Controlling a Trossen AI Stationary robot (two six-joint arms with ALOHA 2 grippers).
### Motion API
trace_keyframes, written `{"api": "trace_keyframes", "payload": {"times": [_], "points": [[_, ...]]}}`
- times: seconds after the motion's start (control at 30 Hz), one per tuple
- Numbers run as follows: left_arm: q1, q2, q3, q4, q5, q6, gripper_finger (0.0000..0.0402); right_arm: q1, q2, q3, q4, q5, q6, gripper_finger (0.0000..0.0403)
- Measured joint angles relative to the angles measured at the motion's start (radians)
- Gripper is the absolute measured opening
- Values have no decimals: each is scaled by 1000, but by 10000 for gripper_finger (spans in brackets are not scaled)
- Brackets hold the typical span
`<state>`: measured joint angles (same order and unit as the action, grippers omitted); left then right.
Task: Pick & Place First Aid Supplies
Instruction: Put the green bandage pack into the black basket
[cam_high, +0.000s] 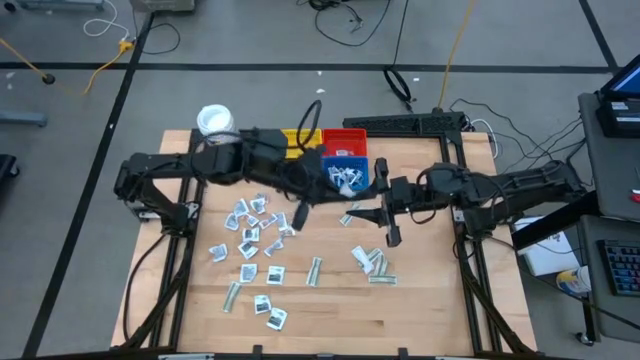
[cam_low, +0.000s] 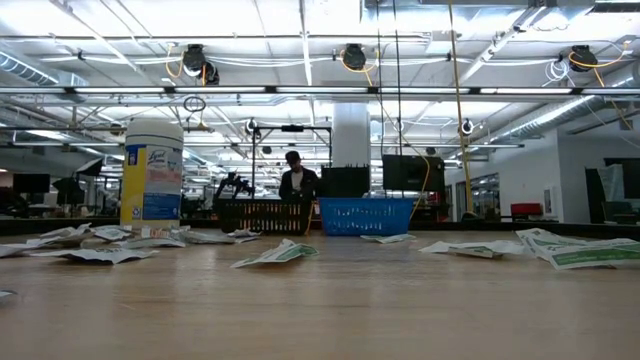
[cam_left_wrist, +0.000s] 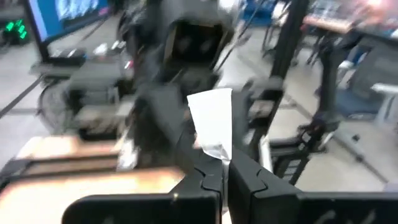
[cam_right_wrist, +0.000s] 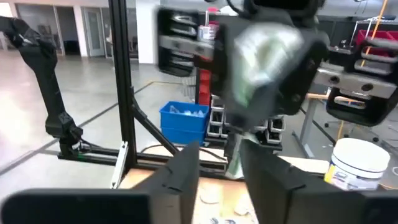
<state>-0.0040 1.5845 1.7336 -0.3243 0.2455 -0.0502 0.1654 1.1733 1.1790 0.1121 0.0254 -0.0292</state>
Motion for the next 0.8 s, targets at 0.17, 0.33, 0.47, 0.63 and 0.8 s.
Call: {"api": "trace_keyframes", "payload": {"times": [0.17, 0.33, 0.47, 0.63, 0.8], "points": [[70, -21, 3, -222, 23, 33, 1, 0, -21, 0, -4, -1, -11, 168], [122, -21, 2, -479, 46, 70, 1, 0, -19, 0, -13, 0, -13, 186], [153, -20, 2, -693, 38, 115, 1, -1, -19, -4, -15, 0, -19, 186], [185, -15, 2, -913, -28, 170, 1, -1, -19, -4, -11, 0, -22, 179], [193, -4, 2, -1073, -60, 224, 0, -1, -19, -4, -10, 0, -39, 181]]}}
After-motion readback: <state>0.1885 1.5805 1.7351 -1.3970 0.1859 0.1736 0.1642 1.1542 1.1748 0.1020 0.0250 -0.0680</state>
